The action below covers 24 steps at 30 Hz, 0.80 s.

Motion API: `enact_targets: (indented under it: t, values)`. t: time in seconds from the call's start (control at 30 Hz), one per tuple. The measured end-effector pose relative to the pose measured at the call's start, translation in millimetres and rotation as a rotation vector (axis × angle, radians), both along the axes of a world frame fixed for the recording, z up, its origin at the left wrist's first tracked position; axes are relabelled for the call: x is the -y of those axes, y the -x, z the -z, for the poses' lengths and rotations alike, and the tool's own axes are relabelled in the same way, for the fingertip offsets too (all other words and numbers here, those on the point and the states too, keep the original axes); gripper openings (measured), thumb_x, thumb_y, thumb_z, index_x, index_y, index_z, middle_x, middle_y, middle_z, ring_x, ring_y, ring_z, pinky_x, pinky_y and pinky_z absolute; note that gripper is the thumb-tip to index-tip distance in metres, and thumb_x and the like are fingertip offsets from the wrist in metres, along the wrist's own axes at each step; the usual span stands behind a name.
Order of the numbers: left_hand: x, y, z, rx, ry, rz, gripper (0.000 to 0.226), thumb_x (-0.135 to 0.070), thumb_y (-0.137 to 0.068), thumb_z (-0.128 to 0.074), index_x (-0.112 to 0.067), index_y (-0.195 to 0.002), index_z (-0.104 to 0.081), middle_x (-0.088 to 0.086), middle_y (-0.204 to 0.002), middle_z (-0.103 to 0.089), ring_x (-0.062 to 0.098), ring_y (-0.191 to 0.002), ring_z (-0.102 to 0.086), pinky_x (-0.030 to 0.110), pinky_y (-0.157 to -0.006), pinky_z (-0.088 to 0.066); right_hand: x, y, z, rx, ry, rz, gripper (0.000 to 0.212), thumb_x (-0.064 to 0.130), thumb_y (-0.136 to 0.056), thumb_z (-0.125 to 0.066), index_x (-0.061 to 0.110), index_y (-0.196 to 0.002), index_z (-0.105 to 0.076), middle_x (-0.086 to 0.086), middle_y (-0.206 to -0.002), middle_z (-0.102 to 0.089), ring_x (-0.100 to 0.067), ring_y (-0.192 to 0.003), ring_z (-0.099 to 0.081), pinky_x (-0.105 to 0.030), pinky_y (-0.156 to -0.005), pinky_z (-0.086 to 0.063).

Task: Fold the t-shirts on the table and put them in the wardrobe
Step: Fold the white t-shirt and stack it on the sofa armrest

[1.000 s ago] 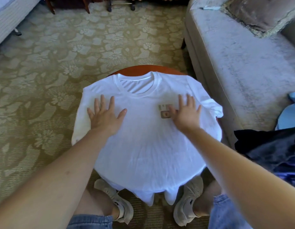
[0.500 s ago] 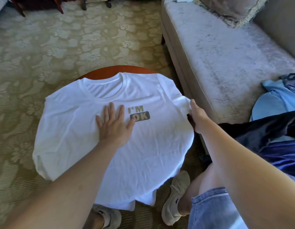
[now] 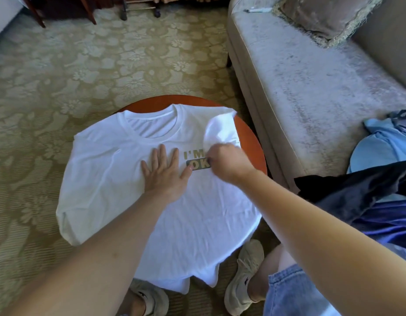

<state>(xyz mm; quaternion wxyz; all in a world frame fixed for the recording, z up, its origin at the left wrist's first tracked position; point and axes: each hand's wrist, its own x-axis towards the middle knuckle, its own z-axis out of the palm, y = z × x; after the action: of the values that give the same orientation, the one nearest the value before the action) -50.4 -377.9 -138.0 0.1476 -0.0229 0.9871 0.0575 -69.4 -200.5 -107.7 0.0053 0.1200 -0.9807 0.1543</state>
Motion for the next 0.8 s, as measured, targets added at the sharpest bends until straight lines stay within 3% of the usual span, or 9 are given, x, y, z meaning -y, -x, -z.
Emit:
enact_targets:
  t: [0.07, 0.13, 0.2, 0.27, 0.37, 0.5, 0.8]
  values:
    - [9.6, -2.2, -6.0, -0.014, -0.045, -0.016, 0.069, -0.063, -0.097, -0.013, -0.03, -0.155, 0.005, 0.002, -0.162, 0.021, 0.022, -0.149, 0.018, 0.053, -0.119, 0.007, 14.0, -10.9, 3.3, -0.029, -0.04, -0.123, 0.043, 0.027, -0.075, -0.031, 0.01, -0.082, -0.07, -0.011, -0.09, -0.067, -0.037, -0.084, -0.062, -0.035, -0.07, -0.046]
    - [29.5, -6.0, -10.8, -0.082, -0.05, -0.069, 0.069, -0.062, -0.098, -0.016, -0.029, -0.156, 0.003, 0.001, -0.162, 0.019, 0.022, -0.149, 0.016, 0.051, -0.118, 0.007, 15.6, -11.6, 4.5, -0.12, 0.099, -0.057, 0.044, 0.028, -0.075, -0.032, 0.006, -0.081, -0.07, -0.015, -0.091, -0.067, -0.039, -0.081, -0.061, -0.039, -0.07, -0.052]
    - [56.7, -8.5, -12.9, -0.144, -0.007, -0.127, 0.069, -0.061, -0.098, -0.019, -0.028, -0.156, -0.001, 0.001, -0.162, 0.017, 0.023, -0.149, 0.014, 0.052, -0.118, 0.007, 15.7, -5.3, 4.3, -0.085, 0.102, 0.085, 0.044, 0.029, -0.087, -0.042, 0.003, -0.113, -0.066, -0.021, -0.126, -0.057, -0.042, -0.114, -0.053, -0.047, -0.093, -0.048]
    - [84.7, -8.5, -13.7, -0.155, 0.034, -0.212, 0.07, -0.061, -0.098, -0.02, -0.027, -0.156, -0.003, 0.003, -0.163, 0.016, 0.025, -0.149, 0.014, 0.054, -0.118, 0.006, 19.3, 1.2, 7.0, 0.066, -0.016, 0.171, 0.059, 0.041, -0.097, -0.044, 0.006, -0.145, -0.037, -0.019, -0.156, -0.025, -0.037, -0.144, -0.022, -0.049, -0.116, -0.024]
    - [112.8, -8.6, -10.7, -0.065, 0.04, -0.326, 0.077, -0.068, -0.094, -0.019, -0.025, -0.156, 0.0, 0.005, -0.162, 0.019, 0.026, -0.149, 0.017, 0.055, -0.118, 0.007, 24.5, 8.7, 15.8, 0.173, -0.086, 0.201, 0.073, 0.057, -0.099, -0.03, 0.017, -0.156, -0.007, -0.007, -0.164, 0.005, -0.028, -0.15, 0.007, -0.051, -0.119, -0.001]
    - [119.7, -5.3, -1.7, 0.011, 0.027, -0.341, 0.084, -0.075, -0.09, -0.015, -0.026, -0.156, 0.006, 0.005, -0.161, 0.021, 0.027, -0.148, 0.019, 0.059, -0.116, 0.008, 26.6, 23.1, 27.0, 0.242, -0.131, 0.243, 0.074, 0.061, -0.098, -0.023, 0.02, -0.156, -0.002, -0.006, -0.164, 0.007, -0.028, -0.15, 0.009, -0.055, -0.118, 0.002]
    - [107.0, 26.2, 4.7, -0.047, 0.003, -0.32, 0.086, -0.077, -0.088, -0.014, -0.028, -0.156, 0.004, 0.005, -0.162, 0.019, 0.029, -0.148, 0.019, 0.061, -0.114, 0.009, 18.5, 44.3, 42.5, 0.212, -0.248, 0.235, 0.073, 0.066, -0.095, -0.012, 0.027, -0.156, 0.0, -0.003, -0.163, 0.012, -0.027, -0.15, 0.013, -0.054, -0.119, 0.003]
